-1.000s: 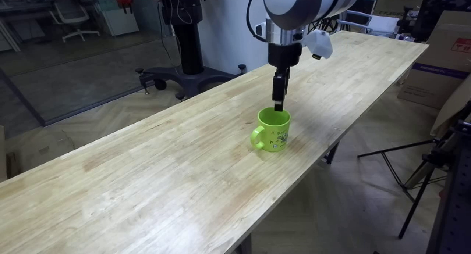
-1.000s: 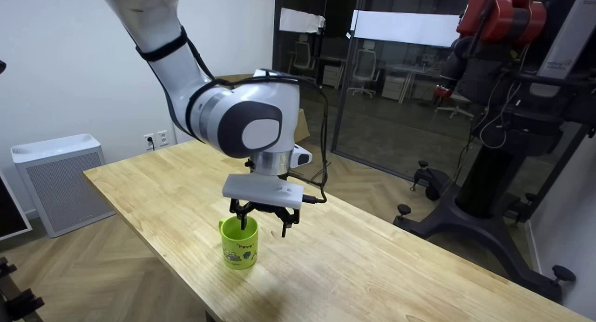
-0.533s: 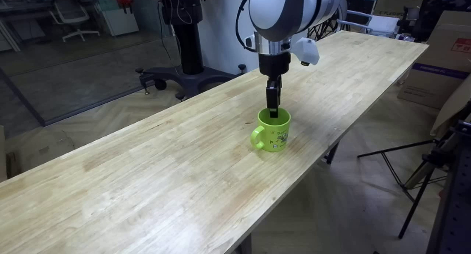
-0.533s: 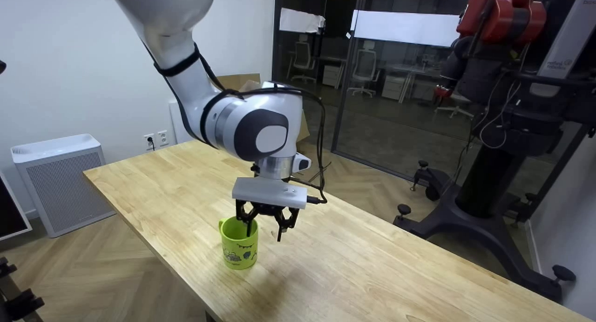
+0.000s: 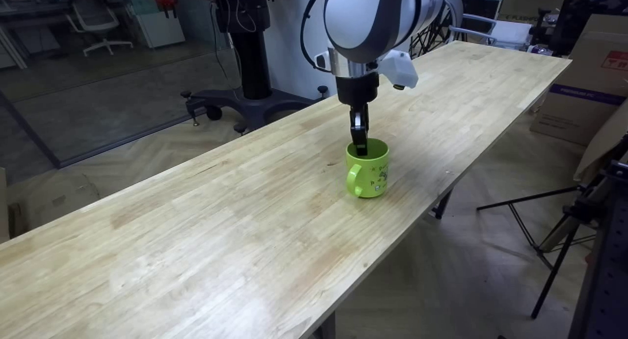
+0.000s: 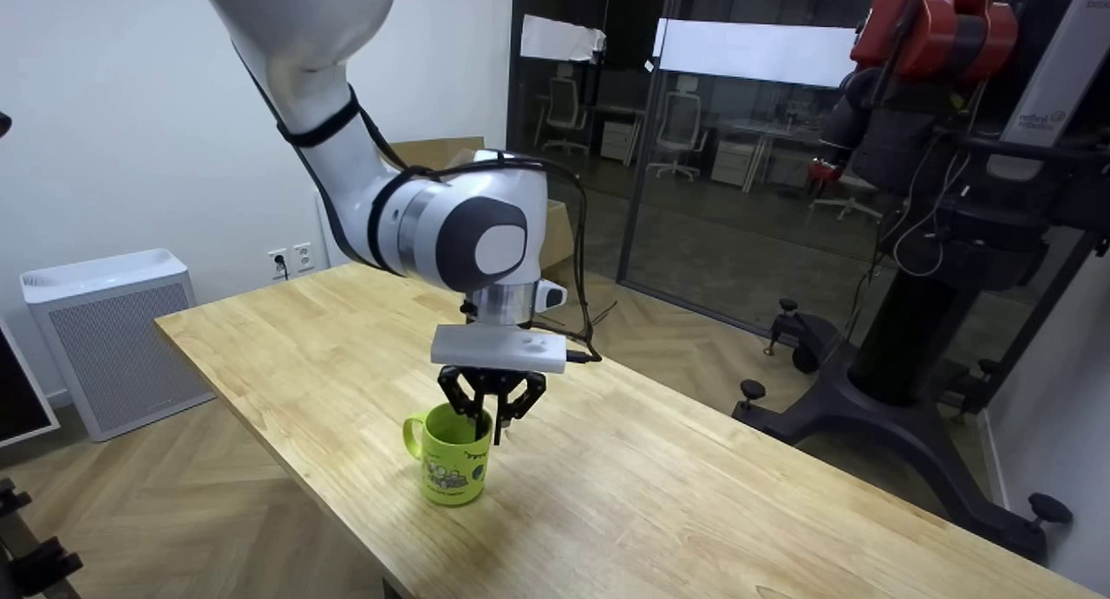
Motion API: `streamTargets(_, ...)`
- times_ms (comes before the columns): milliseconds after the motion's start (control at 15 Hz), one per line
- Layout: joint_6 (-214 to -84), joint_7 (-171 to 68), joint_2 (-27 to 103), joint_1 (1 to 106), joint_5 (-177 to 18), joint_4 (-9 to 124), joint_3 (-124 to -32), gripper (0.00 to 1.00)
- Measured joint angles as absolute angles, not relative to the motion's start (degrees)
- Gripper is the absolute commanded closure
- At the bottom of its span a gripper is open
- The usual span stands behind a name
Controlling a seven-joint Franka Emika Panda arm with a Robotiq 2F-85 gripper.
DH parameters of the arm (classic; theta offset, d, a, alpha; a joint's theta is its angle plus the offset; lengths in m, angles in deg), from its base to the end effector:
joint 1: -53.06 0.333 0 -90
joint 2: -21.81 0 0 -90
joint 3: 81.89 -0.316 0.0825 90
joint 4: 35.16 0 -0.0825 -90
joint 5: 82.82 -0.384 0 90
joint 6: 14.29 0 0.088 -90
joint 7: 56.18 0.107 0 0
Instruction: Move the green mug cup to the left side of the table
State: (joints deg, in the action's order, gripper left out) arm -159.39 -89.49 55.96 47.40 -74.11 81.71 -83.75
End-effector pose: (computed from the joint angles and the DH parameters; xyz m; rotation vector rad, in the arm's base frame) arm 0.5792 -0.0365 0.1369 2.9523 0.9777 -0.1809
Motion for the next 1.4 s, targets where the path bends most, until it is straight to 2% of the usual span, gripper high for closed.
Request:
streamTargets(133, -158.93, -89.17, 55.86, 48.05, -73.18, 81.68, -83.72, 0.97)
streamTargets(733, -162.13, -80.29, 54.51, 50.85, -68.50, 81.88, -80.85, 0.97)
streamTargets(1400, -163.35, -80.96, 49.27, 44.46, -75.90, 81.84, -81.90, 0.97)
